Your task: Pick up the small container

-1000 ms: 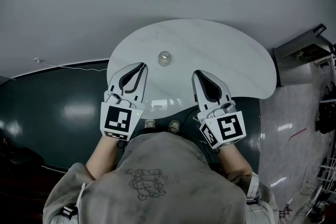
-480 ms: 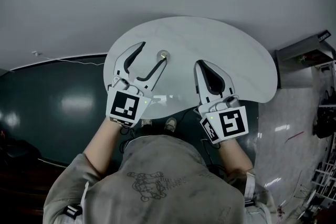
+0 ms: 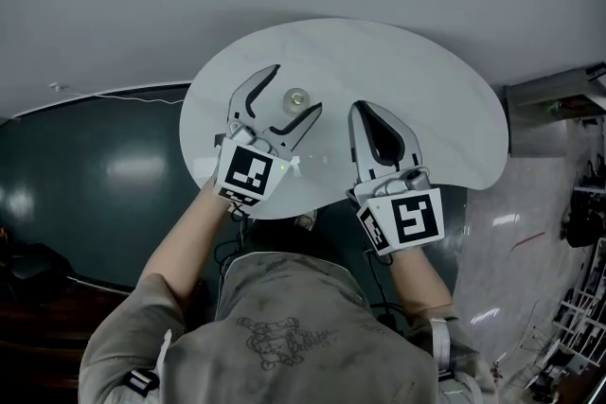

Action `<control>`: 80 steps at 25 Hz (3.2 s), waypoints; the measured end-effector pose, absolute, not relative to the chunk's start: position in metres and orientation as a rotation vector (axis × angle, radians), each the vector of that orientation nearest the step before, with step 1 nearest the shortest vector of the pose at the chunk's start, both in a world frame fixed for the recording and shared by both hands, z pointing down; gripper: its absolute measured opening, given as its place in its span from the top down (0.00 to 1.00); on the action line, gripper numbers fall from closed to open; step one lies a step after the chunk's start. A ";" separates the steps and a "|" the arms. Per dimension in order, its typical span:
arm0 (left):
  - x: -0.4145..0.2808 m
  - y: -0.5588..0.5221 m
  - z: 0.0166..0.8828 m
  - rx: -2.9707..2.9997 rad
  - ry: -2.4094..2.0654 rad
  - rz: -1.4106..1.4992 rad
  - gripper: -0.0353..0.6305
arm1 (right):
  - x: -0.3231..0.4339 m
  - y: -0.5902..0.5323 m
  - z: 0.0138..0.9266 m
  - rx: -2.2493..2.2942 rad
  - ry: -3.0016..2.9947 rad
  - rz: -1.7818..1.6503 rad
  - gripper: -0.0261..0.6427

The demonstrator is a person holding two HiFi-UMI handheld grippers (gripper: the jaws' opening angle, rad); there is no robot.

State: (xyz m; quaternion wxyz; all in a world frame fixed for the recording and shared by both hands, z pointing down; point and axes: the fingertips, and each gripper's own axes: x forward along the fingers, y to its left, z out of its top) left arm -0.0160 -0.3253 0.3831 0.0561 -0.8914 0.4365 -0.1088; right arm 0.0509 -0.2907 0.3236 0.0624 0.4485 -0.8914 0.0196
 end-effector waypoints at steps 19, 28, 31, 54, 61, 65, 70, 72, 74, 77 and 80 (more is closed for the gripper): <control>0.010 -0.378 0.542 -2.892 1.223 -0.537 0.43 | 0.049 -0.338 0.421 1.310 -2.609 0.228 0.91; 0.012 -0.388 0.599 -2.949 1.236 -0.597 0.43 | 0.048 -0.345 0.469 1.305 -2.582 0.300 0.91; 0.009 -0.386 0.616 -2.970 1.230 -0.591 0.43 | 0.044 -0.344 0.483 1.311 -2.571 0.325 0.91; 0.012 -0.387 0.650 -2.962 1.203 -0.747 0.43 | 0.046 -0.331 0.529 1.328 -2.524 0.367 0.91; 0.012 -0.380 0.640 -3.000 1.209 -0.782 0.43 | 0.061 -0.332 0.517 1.359 -2.520 0.348 0.91; 0.008 -0.375 0.610 -2.993 1.201 -0.771 0.43 | 0.065 -0.332 0.495 1.373 -2.534 0.313 0.91; 0.000 -0.372 0.566 -2.996 1.218 -0.755 0.43 | 0.067 -0.329 0.461 1.399 -2.551 0.272 0.91; -0.002 -0.372 0.543 -3.007 1.234 -0.705 0.43 | 0.068 -0.327 0.447 1.403 -2.559 0.256 0.91; -0.003 -0.370 0.519 -2.992 1.241 -0.675 0.43 | 0.070 -0.324 0.431 1.394 -2.574 0.224 0.91; -0.006 -0.364 0.483 -2.986 1.255 -0.647 0.43 | 0.069 -0.318 0.404 1.384 -2.593 0.166 0.91; -0.009 -0.358 0.447 -2.992 1.258 -0.596 0.43 | 0.072 -0.313 0.378 1.391 -2.608 0.127 0.91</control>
